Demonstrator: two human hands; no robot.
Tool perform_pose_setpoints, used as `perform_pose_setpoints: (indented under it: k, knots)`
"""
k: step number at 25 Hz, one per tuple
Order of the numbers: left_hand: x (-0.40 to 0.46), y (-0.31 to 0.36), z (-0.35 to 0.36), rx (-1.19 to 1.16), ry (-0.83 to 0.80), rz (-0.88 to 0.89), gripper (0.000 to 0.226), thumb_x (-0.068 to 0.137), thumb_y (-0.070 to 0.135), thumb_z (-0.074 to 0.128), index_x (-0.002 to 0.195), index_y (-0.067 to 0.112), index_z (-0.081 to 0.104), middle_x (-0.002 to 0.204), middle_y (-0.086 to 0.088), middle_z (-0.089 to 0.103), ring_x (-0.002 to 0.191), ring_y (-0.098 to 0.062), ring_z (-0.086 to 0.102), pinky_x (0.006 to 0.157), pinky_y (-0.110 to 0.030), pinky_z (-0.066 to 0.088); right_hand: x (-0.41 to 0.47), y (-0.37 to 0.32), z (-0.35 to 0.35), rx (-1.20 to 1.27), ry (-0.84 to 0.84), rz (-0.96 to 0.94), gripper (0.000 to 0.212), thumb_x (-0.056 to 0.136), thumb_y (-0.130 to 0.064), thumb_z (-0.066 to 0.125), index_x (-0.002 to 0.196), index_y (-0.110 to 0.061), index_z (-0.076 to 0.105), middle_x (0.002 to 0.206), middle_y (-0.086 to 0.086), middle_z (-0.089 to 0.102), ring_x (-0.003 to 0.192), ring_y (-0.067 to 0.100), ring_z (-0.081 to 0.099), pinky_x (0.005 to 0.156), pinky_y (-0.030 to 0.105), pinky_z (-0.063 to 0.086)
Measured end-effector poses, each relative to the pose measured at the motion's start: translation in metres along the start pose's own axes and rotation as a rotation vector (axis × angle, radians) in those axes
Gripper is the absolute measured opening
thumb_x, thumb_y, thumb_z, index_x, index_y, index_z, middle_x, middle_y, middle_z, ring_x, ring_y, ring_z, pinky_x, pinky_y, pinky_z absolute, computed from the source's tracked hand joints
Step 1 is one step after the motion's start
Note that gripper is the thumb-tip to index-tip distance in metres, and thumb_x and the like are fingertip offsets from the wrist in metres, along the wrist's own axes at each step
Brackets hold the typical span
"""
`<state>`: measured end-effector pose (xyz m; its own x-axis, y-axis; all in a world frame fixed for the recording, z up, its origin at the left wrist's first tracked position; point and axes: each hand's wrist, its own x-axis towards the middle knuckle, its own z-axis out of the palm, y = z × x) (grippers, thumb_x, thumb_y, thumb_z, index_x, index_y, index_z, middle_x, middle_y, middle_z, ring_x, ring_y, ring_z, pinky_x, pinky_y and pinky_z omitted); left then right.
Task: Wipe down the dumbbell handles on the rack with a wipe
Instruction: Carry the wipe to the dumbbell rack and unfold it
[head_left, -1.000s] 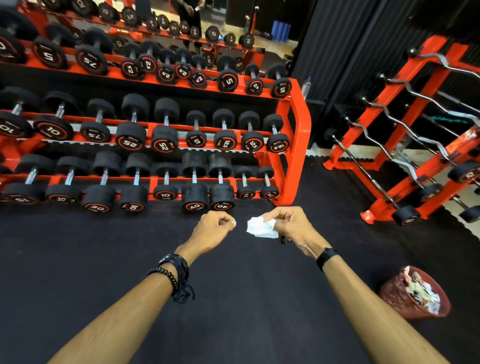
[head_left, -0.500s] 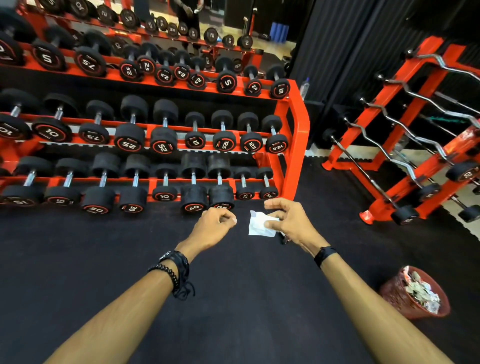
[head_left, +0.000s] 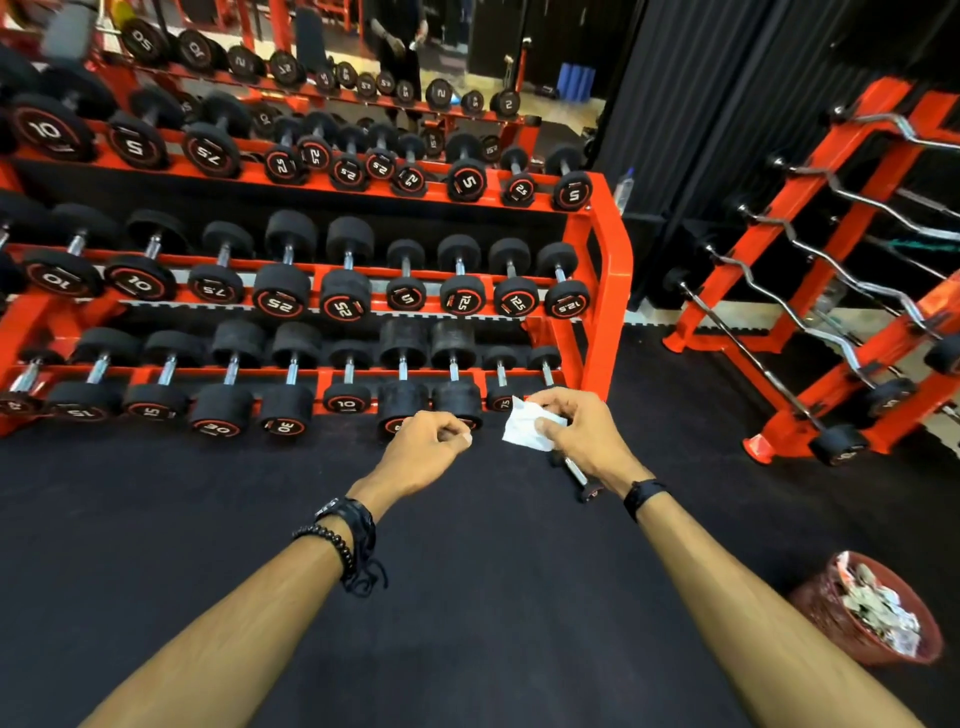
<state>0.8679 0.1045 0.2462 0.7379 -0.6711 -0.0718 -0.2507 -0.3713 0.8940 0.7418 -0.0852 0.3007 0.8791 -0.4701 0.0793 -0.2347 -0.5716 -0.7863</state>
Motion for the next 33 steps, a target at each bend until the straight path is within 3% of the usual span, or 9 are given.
perform_pose_setpoints:
  k: [3,6,8,14,17,20,26,30,33]
  knots:
    - [-0.008,0.002,-0.011,0.023,0.058,-0.020,0.009,0.088,0.029,0.068,0.083,0.035,0.073,0.077,0.011,0.070,0.086,-0.011,0.068,0.088,-0.046,0.057,0.008,-0.010,-0.003,0.041,-0.002,-0.002,0.028,0.081,0.009,0.062,0.076,-0.017,0.069,0.072,-0.001,0.065,0.049,0.008,0.057,0.052,0.025,0.048]
    - [-0.018,-0.001,-0.024,0.052,0.131,-0.031,0.007,0.079,0.043,0.065,0.079,0.044,0.072,0.080,0.015,0.071,0.086,-0.009,0.068,0.085,-0.046,0.058,0.021,-0.025,0.003,0.125,-0.024,-0.033,0.036,0.075,0.015,0.060,0.069,-0.020,0.067,0.070,0.000,0.067,0.058,0.011,0.062,0.059,0.030,0.053]
    - [-0.028,-0.001,-0.028,0.046,0.203,-0.062,0.006,0.079,0.040,0.066,0.077,0.041,0.072,0.083,0.011,0.072,0.087,-0.012,0.068,0.084,-0.046,0.058,0.029,-0.035,0.009,0.163,-0.077,-0.078,0.038,0.074,0.013,0.060,0.069,-0.023,0.069,0.071,-0.004,0.069,0.066,0.009,0.062,0.062,0.030,0.051]
    - [-0.055,0.020,-0.026,0.134,0.385,-0.080,0.007,0.088,0.022,0.069,0.087,0.026,0.074,0.088,0.006,0.074,0.087,-0.009,0.068,0.088,-0.038,0.055,0.041,-0.055,0.016,0.175,-0.286,-0.189,0.044,0.076,0.013,0.053,0.083,-0.026,0.074,0.090,-0.007,0.074,0.090,0.011,0.068,0.081,0.029,0.056]
    - [-0.067,0.032,-0.025,0.162,0.462,-0.090,0.003,0.081,0.036,0.067,0.081,0.037,0.069,0.086,0.009,0.073,0.086,-0.010,0.068,0.087,-0.040,0.055,0.047,-0.068,0.009,0.151,-0.264,-0.283,0.042,0.076,0.015,0.051,0.095,-0.014,0.075,0.093,-0.002,0.073,0.083,0.007,0.066,0.080,0.026,0.055]
    - [-0.081,0.043,-0.026,0.179,0.552,-0.095,0.009,0.086,0.025,0.071,0.082,0.033,0.069,0.082,0.010,0.071,0.078,-0.008,0.064,0.086,-0.037,0.055,0.046,-0.080,0.003,0.171,-0.271,-0.361,0.040,0.076,0.018,0.051,0.101,-0.003,0.073,0.094,0.004,0.071,0.079,0.006,0.063,0.079,0.025,0.054]
    - [-0.101,0.057,-0.031,0.236,0.596,-0.096,0.017,0.088,0.022,0.069,0.080,0.037,0.067,0.085,0.012,0.071,0.083,-0.007,0.065,0.087,-0.037,0.053,0.035,-0.078,0.013,0.192,-0.334,-0.371,0.041,0.075,0.018,0.051,0.099,-0.007,0.074,0.094,0.002,0.072,0.091,0.015,0.067,0.089,0.038,0.056]
    - [-0.100,0.056,-0.041,0.217,0.620,-0.071,0.007,0.089,0.021,0.069,0.085,0.026,0.072,0.088,0.006,0.073,0.083,-0.009,0.067,0.087,-0.037,0.054,0.036,-0.085,0.018,0.188,-0.348,-0.378,0.042,0.075,0.017,0.052,0.095,-0.012,0.075,0.094,0.003,0.074,0.091,0.020,0.070,0.085,0.044,0.058]
    - [-0.091,0.051,-0.048,0.162,0.606,-0.049,0.006,0.090,0.018,0.069,0.088,0.020,0.074,0.087,0.003,0.073,0.081,-0.010,0.065,0.087,-0.037,0.054,0.043,-0.088,0.017,0.142,-0.307,-0.378,0.042,0.076,0.018,0.050,0.099,-0.008,0.074,0.099,0.006,0.074,0.094,0.019,0.070,0.085,0.040,0.058]
